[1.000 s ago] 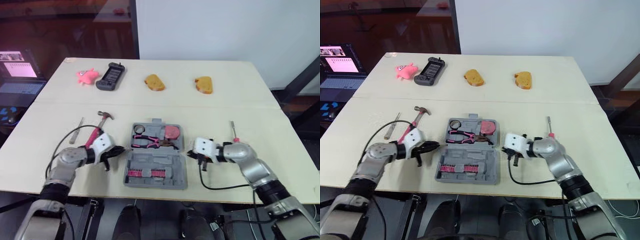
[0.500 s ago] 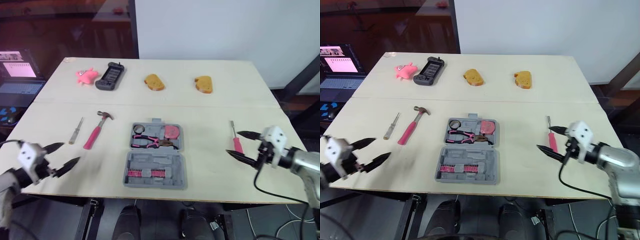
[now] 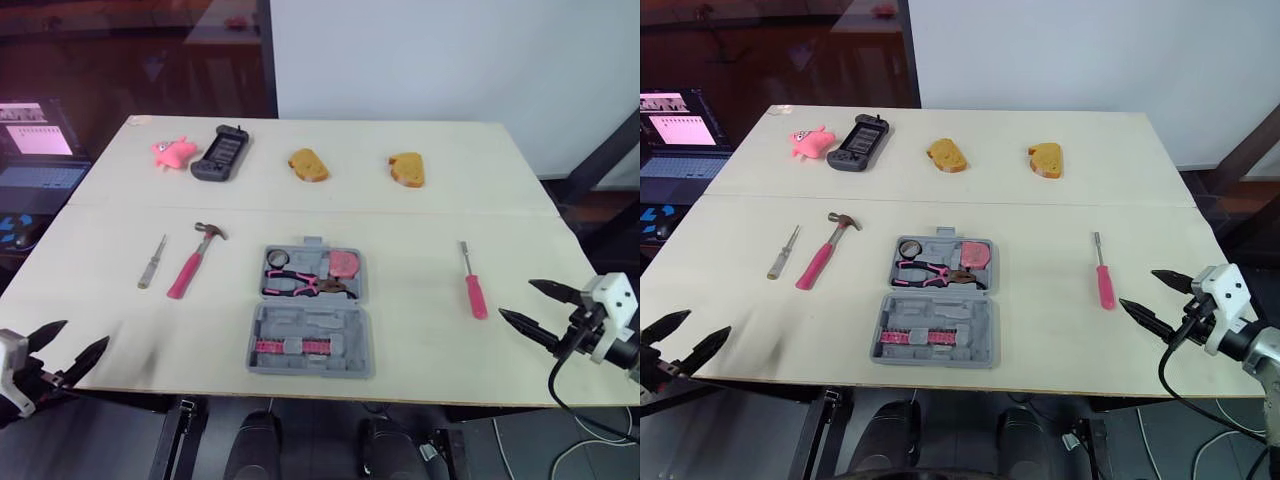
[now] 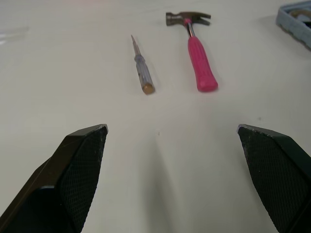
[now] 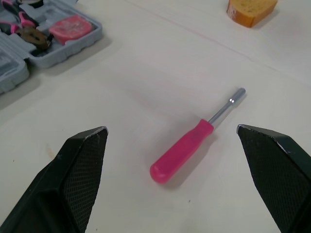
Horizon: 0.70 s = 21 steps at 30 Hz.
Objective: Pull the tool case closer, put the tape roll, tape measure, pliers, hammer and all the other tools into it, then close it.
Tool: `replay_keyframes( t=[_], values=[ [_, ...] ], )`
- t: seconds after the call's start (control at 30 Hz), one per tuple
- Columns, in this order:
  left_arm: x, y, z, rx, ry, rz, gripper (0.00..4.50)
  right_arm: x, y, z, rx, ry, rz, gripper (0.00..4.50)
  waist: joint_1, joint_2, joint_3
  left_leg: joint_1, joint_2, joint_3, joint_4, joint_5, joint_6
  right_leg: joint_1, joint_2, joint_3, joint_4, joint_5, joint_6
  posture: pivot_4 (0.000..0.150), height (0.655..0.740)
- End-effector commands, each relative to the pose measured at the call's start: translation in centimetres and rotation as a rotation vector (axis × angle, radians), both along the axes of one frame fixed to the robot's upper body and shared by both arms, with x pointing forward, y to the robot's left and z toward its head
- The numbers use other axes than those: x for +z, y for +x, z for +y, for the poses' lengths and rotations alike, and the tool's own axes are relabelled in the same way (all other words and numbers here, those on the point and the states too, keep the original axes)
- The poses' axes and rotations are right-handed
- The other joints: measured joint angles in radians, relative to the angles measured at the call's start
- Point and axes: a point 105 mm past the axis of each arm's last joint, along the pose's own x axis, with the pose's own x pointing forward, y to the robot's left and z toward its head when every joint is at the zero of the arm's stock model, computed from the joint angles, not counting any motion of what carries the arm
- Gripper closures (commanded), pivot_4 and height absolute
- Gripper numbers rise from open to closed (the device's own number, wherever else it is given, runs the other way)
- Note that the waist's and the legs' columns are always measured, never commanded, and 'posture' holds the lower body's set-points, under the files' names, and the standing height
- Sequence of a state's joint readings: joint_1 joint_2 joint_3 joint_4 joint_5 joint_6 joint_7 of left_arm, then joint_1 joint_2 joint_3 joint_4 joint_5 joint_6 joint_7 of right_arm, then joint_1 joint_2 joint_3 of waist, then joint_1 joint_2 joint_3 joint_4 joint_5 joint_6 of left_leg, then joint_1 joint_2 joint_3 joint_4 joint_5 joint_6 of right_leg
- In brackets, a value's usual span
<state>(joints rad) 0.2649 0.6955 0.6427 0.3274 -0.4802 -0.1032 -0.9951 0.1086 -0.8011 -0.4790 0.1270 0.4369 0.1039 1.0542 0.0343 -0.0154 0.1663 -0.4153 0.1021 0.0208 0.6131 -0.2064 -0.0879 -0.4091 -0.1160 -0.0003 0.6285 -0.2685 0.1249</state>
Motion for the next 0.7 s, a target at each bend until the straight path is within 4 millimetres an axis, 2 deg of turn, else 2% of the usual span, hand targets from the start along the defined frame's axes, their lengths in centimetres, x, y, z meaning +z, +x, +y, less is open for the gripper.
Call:
replay_keyframes(
  t=[0.03, 0.2, 0.33, 0.47, 0.57, 0.7],
  values=[
    [2.3, 0.7, -0.3, -0.017, 0.023, -0.077, 0.00, 2.2, 0.9, 1.8, 0.041, 0.038, -0.071, 0.01, 0.000, 0.000, 0.000, 0.000, 0.000, 0.000, 0.000, 0.000, 0.000, 0.000, 0.000, 0.000, 0.000, 0.000, 0.000, 0.150, 0.7207],
    [4.6, 2.9, -4.1, -0.190, -0.030, -0.077, 0.00, 4.8, 2.0, 6.4, 0.152, 0.081, -0.091, 0.01, -0.008, 0.000, 0.000, -0.001, 0.000, 0.000, 0.000, 0.000, 0.000, 0.002, 0.000, 0.000, 0.002, 0.000, 0.000, 0.150, 0.7207],
    [6.6, 4.0, -8.5, -0.430, -0.046, -0.010, 0.00, 5.8, 1.7, 10.6, 0.266, 0.057, -0.074, 0.01, -0.006, -0.001, 0.001, -0.003, 0.000, 0.000, 0.000, 0.000, 0.000, 0.001, 0.000, 0.000, 0.001, 0.000, 0.000, 0.150, 0.7207],
    [7.9, 4.6, -11.8, -0.602, -0.007, 0.033, 0.00, 6.4, 1.2, 13.1, 0.310, 0.054, -0.052, 0.01, -0.007, -0.001, 0.001, -0.005, 0.000, 0.000, 0.000, 0.000, 0.000, 0.000, 0.000, 0.000, 0.001, 0.000, 0.000, 0.150, 0.7207],
    [9.1, 5.2, -14.2, -0.733, 0.042, 0.049, 0.00, 6.7, 0.6, 14.1, 0.303, 0.059, -0.039, 0.01, -0.005, -0.001, 0.001, -0.005, 0.000, 0.000, 0.000, 0.000, 0.000, -0.001, 0.000, 0.000, 0.001, 0.000, 0.000, 0.150, 0.7207],
    [10.7, 5.8, -17.2, -0.901, 0.088, 0.064, 0.00, 6.2, -0.1, 13.8, 0.230, 0.052, 0.013, 0.01, -0.001, -0.003, 0.002, -0.006, 0.000, 0.000, 0.001, 0.000, 0.000, -0.001, 0.000, 0.000, 0.001, 0.000, 0.000, 0.150, 0.7207]
  ],
)
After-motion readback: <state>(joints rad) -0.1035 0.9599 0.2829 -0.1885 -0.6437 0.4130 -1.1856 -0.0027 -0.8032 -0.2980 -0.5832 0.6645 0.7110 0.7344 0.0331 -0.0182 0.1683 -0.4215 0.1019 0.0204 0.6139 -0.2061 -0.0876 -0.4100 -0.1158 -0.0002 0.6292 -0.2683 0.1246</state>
